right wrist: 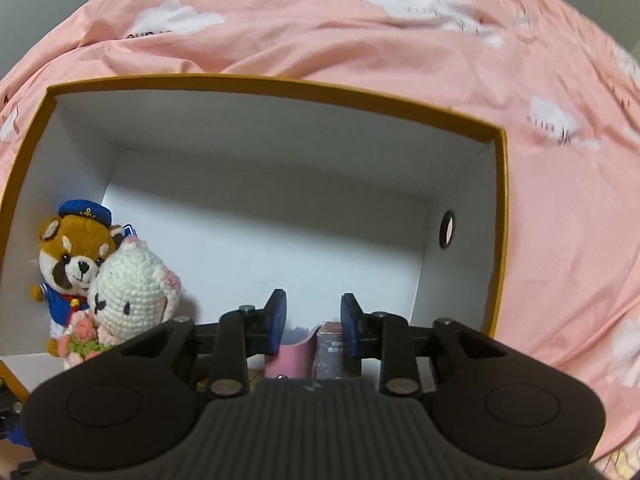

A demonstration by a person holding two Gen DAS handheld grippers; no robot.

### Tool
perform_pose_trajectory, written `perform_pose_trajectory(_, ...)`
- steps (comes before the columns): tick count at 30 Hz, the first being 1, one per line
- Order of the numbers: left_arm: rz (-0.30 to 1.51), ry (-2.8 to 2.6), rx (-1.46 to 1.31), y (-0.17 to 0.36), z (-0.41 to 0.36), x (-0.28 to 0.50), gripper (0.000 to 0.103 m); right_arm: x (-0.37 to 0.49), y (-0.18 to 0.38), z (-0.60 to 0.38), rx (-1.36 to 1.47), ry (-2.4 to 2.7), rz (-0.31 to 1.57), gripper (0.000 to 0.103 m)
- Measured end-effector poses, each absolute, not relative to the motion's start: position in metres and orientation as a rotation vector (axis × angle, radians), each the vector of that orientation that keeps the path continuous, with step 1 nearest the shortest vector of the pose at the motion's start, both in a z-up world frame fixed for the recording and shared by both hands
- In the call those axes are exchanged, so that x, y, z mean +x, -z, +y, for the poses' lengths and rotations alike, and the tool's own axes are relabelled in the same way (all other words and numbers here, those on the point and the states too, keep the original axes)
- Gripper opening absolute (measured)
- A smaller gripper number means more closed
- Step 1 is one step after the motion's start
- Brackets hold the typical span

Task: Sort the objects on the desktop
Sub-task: 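Open both grippers to release the pink case and card box upright in the shoebox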

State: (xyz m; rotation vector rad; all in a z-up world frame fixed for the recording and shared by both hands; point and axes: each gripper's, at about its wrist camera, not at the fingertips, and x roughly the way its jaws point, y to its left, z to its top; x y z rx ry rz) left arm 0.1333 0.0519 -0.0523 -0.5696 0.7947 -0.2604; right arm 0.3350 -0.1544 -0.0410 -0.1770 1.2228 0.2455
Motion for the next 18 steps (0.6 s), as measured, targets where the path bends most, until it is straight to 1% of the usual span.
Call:
perform_pose_trajectory(2, 0.793, 0.26, -0.574, 0.052, 0.053, 0.133, 0.022, 0.335, 0.04, -0.157, -0.159, -0.25, 1.251, 0.03)
perform_pose_trajectory(8, 0.795, 0.254, -0.577, 0.053, 0.053, 0.137, 0.022, 0.337, 0.031, -0.165, -0.104, -0.278, 1.302, 0.031)
perform_pose_trajectory(12, 0.791, 0.248, -0.572, 0.051, 0.053, 0.135, 0.022, 0.336, 0.032, -0.164, -0.085, -0.266, 1.282, 0.032)
perform_pose_trajectory(17, 0.775, 0.232, -0.548, 0.042, 0.049, 0.13, 0.022, 0.313, 0.011, -0.159, -0.134, -0.278, 1.14, 0.046)
perform_pose_trajectory(18, 0.772, 0.228, -0.536, 0.039, 0.047, 0.129, 0.022, 0.306, 0.005, -0.16, -0.147, -0.289, 1.103, 0.046)
